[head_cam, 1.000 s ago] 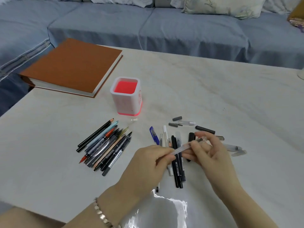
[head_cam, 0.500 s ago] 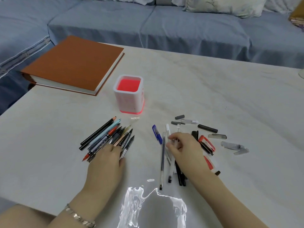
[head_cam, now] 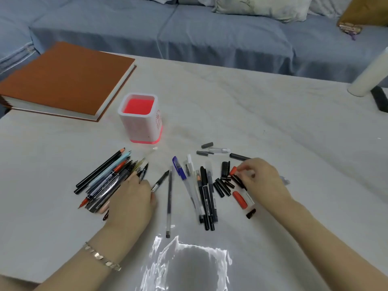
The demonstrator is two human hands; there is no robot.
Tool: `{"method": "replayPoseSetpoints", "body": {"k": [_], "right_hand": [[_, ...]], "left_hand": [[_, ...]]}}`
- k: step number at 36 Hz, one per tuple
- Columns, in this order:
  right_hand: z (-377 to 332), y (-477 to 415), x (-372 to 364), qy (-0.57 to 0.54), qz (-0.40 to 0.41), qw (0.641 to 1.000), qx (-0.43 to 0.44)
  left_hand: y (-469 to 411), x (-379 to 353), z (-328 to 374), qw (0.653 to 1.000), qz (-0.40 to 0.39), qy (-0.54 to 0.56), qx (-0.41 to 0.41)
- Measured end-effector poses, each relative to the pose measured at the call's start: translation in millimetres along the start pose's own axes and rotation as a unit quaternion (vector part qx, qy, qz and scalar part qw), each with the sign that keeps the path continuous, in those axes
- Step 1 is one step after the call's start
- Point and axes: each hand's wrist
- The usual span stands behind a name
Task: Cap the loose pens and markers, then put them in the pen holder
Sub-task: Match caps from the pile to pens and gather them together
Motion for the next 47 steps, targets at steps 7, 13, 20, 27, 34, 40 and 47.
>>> {"method": "replayPoseSetpoints", "body": {"k": [7, 13, 20, 27, 34, 40, 47], "right_hand": [[6, -42, -4, 0.096, -0.015, 0.995, -0.022], [7, -50, -23, 0.211, 0.019, 0.977, 0.028], [-13, -15, -12, -0.153, 0.116, 0.980, -0.049], [-27, 30, 23, -0.559, 0.098, 0.809, -0.155], [-37, 44, 33, -0.612, 0.108, 0.766, -0.164], [-38, 47, 34, -0.608, 0.104, 0.772, -0.155], [-41, 51, 33, -0.592, 0.077, 0.789, -0.149]], "left_hand": [[4, 15, 23, 0.985, 0.022, 0.170, 0.034], [10, 23, 37, 0.953, 0.007, 0.302, 0.016], [16, 18, 44, 0.924, -0.013, 0.382, -0.025], [25, 15, 61, 0.899, -0.044, 0.435, -0.039], [29, 19, 69, 0.888, -0.071, 0.448, -0.080], [32, 23, 69, 0.894, -0.066, 0.432, -0.093], [33, 25, 69, 0.896, -0.073, 0.425, -0.105]]}}
Point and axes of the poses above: each hand's wrist, its own y-axis away from the middle knuckle, its own x-axis out of the back of the hand, z = x × y, and after that the axes turned 13 degrees about y, right-handed
